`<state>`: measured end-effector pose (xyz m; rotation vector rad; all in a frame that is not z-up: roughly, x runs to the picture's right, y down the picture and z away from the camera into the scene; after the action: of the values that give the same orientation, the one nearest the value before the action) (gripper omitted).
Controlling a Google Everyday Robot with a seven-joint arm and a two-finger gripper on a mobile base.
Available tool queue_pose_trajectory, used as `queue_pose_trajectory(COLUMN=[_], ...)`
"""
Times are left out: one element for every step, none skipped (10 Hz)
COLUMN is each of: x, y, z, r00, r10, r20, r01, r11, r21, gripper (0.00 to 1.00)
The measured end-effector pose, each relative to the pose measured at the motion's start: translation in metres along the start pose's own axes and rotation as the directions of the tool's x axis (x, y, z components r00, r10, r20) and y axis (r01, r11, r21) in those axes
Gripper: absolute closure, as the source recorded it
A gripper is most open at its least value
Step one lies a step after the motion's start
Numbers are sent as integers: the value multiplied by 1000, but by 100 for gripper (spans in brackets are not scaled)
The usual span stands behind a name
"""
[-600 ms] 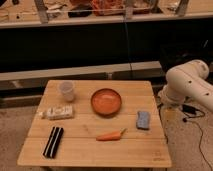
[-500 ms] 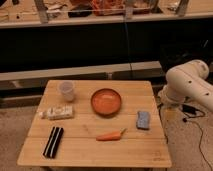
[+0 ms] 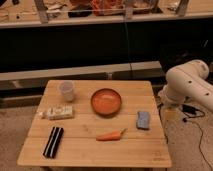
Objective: Place the pepper in the ceramic bowl
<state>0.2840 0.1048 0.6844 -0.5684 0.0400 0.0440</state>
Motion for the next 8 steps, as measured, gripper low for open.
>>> queue_pose_trajectory(x=[0,0,0,0,-4,-12,-27,-45], y=[0,0,0,0,1,2,2,3], z=[0,0,0,0,1,3,6,9], r00=[1000,1000,1000,1000,1000,1000,999,998], r10=[0,0,0,-1,-8,-23,-45,-66], r20=[0,0,0,0,0,2,6,11], r01=[0,0,0,1,8,23,45,66], r11=[1000,1000,1000,1000,1000,1000,999,998], r21=[0,0,0,0,0,-1,-1,-2], gripper=[20,20,20,20,20,20,20,20])
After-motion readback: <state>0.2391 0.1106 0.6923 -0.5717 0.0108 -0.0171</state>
